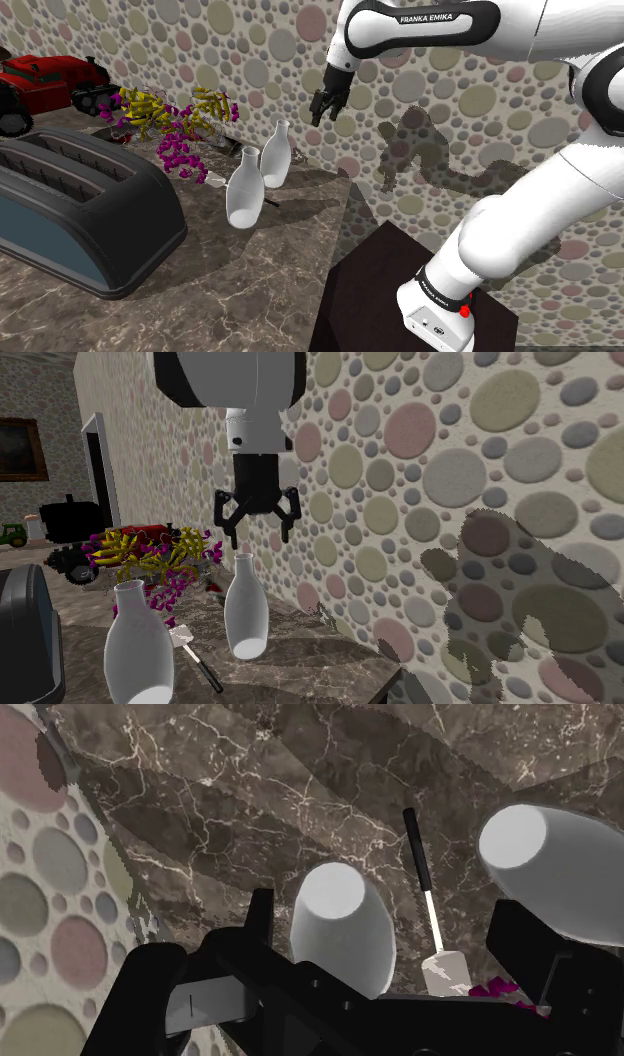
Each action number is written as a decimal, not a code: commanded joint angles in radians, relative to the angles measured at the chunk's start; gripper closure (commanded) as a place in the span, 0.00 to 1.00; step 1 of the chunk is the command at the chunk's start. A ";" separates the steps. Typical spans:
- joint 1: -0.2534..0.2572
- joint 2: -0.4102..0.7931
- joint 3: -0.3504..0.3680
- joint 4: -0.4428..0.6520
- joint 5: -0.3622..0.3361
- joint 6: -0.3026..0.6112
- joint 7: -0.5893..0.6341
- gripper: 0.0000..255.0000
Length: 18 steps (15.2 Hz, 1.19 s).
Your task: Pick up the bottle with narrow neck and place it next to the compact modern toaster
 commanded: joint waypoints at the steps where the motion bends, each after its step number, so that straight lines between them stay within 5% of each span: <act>1: 0.000 0.068 -0.002 0.038 0.002 0.038 -0.009 0.00; 9: 0.012 0.360 0.010 0.272 0.007 0.121 -0.017 0.00; 18: 0.013 0.406 0.011 0.227 0.005 0.214 -0.016 0.00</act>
